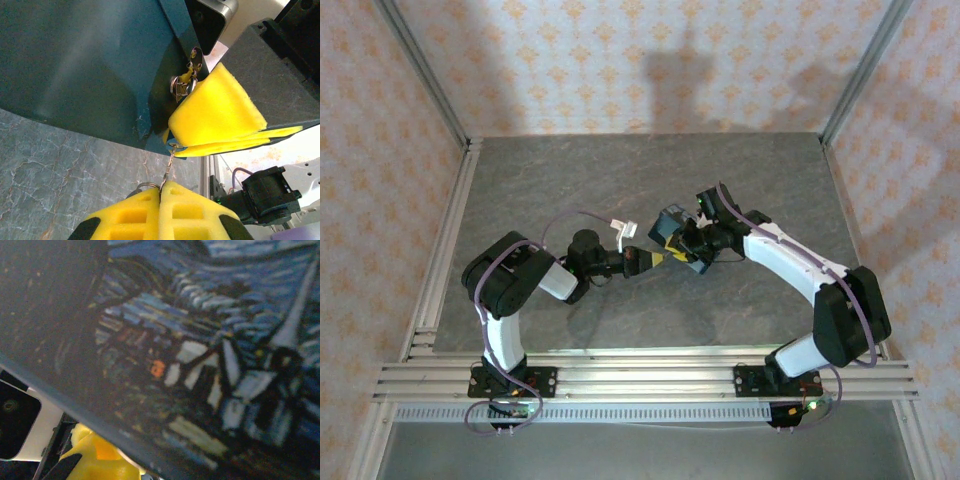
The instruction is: Unlock a padlock with a key
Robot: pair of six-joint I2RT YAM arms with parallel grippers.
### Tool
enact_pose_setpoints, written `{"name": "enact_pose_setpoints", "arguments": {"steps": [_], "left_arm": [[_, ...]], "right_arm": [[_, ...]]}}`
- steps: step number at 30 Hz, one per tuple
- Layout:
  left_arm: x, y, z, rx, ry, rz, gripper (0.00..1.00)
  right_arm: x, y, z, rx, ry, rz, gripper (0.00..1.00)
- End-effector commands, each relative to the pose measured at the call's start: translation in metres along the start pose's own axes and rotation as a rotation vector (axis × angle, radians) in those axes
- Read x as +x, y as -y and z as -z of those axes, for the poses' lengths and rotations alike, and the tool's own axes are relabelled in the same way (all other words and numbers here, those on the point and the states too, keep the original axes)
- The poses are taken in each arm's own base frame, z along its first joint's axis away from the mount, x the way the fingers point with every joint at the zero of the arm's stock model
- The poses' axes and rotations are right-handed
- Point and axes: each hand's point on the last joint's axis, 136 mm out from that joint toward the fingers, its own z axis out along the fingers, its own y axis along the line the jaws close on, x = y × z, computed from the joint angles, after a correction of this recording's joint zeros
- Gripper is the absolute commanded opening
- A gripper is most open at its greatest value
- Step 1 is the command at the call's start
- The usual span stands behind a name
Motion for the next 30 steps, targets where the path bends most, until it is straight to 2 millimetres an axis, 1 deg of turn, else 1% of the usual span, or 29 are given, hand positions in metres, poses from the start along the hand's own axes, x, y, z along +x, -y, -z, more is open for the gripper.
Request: {"name": "enact_pose_setpoints", "arguments": {"steps": [1, 8, 14, 18, 22, 30], "left_arm": [[-0.017, 0.008, 0.005, 0.0, 0.071, -0.042, 0.0], [-0.018, 0.008, 0.008, -0.014, 0.086, -0.05, 0.0], [-0.018, 0.012, 0.007, -0.004, 0.086, -0.064, 0.0], [-0.014, 0.011, 0.008, -0.004, 0.074, -0.073, 0.0], [-0.005, 0.01, 0.011, -0.007, 0.054, -0.082, 0.0], [-0.001, 0.02, 0.013, 0.015, 0.041, -0.12, 0.0]], "right_arm": [[0.002, -0.006, -0.002, -0.022, -0.015, 0.007, 0.0], [0.002, -0.005, -0.002, -0.018, -0.011, 0.002, 0.0], [0.002, -0.004, -0.003, -0.017, -0.012, -0.002, 0.0], [0.001, -0.006, -0.002, -0.02, -0.01, -0.002, 0.0], [0.002, -0.008, -0.001, -0.021, -0.013, 0.004, 0.0], [0.004, -0.007, 0.0, -0.013, -0.027, 0.009, 0.0]]}}
